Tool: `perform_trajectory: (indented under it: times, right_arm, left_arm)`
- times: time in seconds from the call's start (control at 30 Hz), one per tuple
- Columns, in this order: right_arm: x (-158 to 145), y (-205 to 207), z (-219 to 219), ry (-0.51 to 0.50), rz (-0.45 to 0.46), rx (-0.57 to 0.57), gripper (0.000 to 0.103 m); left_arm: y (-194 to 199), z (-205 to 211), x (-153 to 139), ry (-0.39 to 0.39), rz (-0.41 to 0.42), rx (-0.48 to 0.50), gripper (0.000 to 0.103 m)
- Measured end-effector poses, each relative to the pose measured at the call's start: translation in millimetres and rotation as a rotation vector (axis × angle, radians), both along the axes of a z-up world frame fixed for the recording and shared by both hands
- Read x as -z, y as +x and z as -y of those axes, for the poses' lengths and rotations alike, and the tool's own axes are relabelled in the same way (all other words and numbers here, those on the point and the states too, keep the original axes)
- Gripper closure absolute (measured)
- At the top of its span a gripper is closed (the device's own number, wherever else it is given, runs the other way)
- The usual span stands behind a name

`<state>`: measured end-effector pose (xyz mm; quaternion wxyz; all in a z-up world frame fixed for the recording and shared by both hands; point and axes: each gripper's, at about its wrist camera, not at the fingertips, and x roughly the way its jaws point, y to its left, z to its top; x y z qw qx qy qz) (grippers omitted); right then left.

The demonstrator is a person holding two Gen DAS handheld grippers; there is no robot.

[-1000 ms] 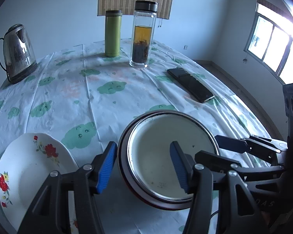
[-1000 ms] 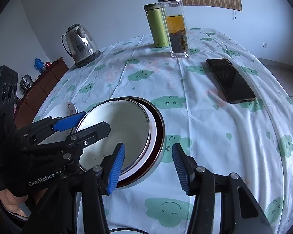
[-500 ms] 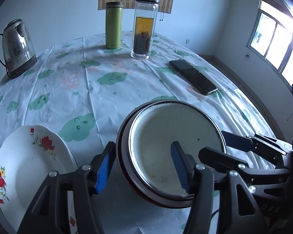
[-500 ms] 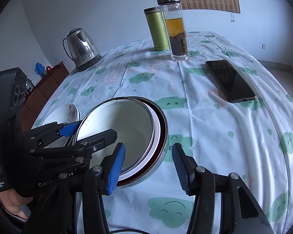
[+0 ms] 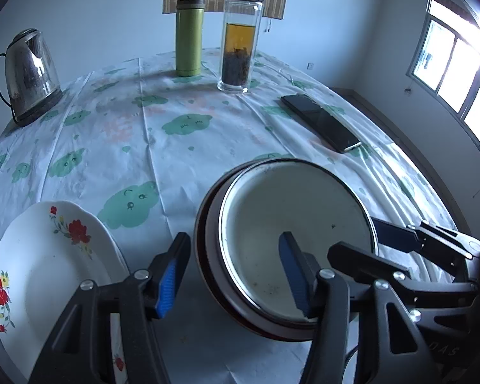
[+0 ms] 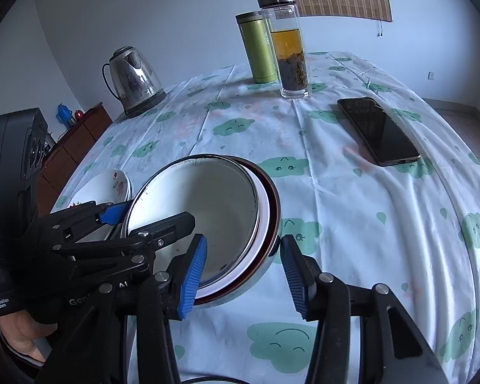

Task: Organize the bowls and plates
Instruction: 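Lift the nested bowls with both grippers and carry them toward the floral plates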

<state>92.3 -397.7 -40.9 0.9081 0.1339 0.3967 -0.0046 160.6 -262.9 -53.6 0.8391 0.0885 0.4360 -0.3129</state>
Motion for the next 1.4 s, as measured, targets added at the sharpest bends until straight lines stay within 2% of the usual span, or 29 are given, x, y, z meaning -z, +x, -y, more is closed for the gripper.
perform_trajectory:
  times: [0.13,0.7,1.13,1.4]
  right_arm:
    - [1,-1,0,-0.016,0.005,0.021,0.061]
    - [2,-5,0,-0.029,0.035,0.054,0.067]
    - [-5,-9,-4,-0.037,0.062,0.055,0.074]
    - [-7,-10,-1,-0.017,0.068,0.06,0.075]
  left_arm:
    - [-2,3,2,0.009,0.002,0.013,0.047]
    - [-7,4,3,0.049,0.043,-0.004,0.056]
    - [-10,-3,-9,0.02,0.077,-0.025,0.056]
    - [-15,-6,-16,0.004,0.09,-0.022,0.056]
